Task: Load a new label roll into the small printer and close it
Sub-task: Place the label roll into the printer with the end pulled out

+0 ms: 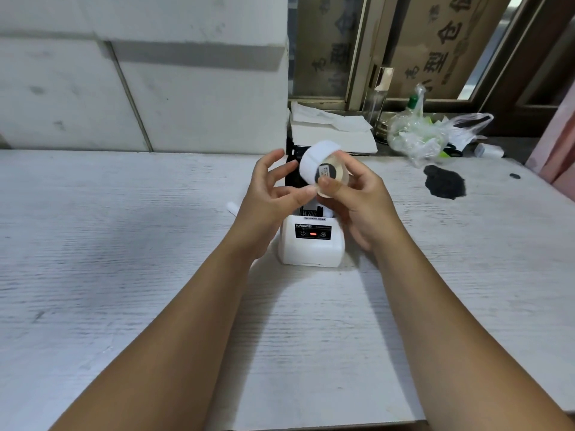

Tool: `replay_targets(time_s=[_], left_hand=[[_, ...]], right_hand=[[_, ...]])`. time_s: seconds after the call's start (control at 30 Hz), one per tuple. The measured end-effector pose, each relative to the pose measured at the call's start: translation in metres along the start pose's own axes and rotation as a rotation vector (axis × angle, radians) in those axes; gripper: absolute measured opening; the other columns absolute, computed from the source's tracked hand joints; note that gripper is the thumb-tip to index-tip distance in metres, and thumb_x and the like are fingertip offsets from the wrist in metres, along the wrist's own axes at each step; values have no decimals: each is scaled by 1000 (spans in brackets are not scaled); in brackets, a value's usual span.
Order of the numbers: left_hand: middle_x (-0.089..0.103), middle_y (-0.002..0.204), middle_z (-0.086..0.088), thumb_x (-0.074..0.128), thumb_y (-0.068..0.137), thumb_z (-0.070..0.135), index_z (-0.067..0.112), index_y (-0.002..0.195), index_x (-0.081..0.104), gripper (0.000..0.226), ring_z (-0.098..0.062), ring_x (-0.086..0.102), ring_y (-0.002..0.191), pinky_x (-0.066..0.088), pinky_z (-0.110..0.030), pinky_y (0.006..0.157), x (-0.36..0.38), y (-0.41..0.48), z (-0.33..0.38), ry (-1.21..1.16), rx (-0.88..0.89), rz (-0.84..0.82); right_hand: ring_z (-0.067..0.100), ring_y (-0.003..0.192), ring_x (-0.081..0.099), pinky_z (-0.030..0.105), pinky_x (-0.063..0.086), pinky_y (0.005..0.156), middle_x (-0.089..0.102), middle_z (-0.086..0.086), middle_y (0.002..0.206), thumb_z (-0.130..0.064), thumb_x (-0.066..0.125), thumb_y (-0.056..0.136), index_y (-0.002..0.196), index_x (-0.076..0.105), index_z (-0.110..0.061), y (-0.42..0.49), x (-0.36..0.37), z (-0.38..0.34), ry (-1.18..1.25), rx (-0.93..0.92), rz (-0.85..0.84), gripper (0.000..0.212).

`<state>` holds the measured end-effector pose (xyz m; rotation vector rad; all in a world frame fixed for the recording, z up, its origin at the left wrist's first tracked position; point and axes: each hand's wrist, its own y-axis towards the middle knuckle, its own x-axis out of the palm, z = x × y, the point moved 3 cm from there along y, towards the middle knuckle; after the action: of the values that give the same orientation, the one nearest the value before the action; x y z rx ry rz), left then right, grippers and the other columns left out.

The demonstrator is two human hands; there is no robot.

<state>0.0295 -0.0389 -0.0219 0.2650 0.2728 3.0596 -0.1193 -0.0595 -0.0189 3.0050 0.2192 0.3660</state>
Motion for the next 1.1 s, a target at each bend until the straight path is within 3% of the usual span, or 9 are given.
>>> replay_targets(time_s=[0.17,0.27,0.37,0.43,0.57,0.67,0.87,1.0,1.1], left_hand=[[56,119,11,77,77,11,30,139,33,78,8,59,92,51,-12,76,6,-2,-5,183,27,21],[59,116,13,76,77,9,23,138,39,72,19,58,88,48,-7,74,7,0,-6,196,20,29],[65,125,-6,75,74,16,13,139,44,72,-15,64,111,53,-32,94,5,1,-7,87,-21,21],[67,120,-13,69,79,11,7,136,47,61,-27,66,108,52,-38,95,4,1,-6,20,-23,18],[69,107,-14,67,80,4,7,136,46,59,-27,67,98,53,-40,91,3,2,-5,-94,-55,32],[69,100,-12,63,86,-1,10,141,38,61,-21,67,86,53,-28,80,0,4,-5,-147,-83,62],[66,99,-12,65,87,6,16,140,40,59,-9,67,69,51,-18,66,-1,4,-5,-66,-83,83],[69,107,-14,71,82,8,22,135,39,65,-18,68,81,55,-29,81,0,2,-4,6,-43,123],[70,96,0,74,77,17,26,132,37,67,-18,69,75,57,-38,86,0,-1,-3,240,86,242]], right_hand=[[23,88,71,27,53,66,71,12,110,-13,77,75,131,55,-20,-1,5,2,-101,-21,33,61],[11,72,70,21,53,60,69,13,103,-2,71,80,131,54,-13,-3,7,-1,-55,-20,7,55],[20,87,72,30,57,74,72,14,103,-5,71,81,122,58,-18,-2,5,0,-49,-29,-15,46],[22,90,71,35,56,80,74,8,98,-12,75,76,112,62,-27,0,4,1,-67,-34,-16,41],[20,92,70,35,56,80,71,4,100,-17,73,72,103,65,-30,1,3,2,-70,-40,-31,35],[24,101,68,41,56,89,68,11,110,-17,72,74,108,67,-22,3,2,3,-47,-45,-43,35],[22,99,70,25,52,74,73,7,108,-26,66,82,119,67,-15,1,0,5,-183,-18,-83,39],[15,94,69,27,53,78,70,5,115,-18,66,85,129,60,-16,-1,2,5,-314,-33,-26,44],[22,98,69,34,57,86,67,-1,114,-14,64,86,126,59,-23,-3,8,6,-398,-117,9,41]])
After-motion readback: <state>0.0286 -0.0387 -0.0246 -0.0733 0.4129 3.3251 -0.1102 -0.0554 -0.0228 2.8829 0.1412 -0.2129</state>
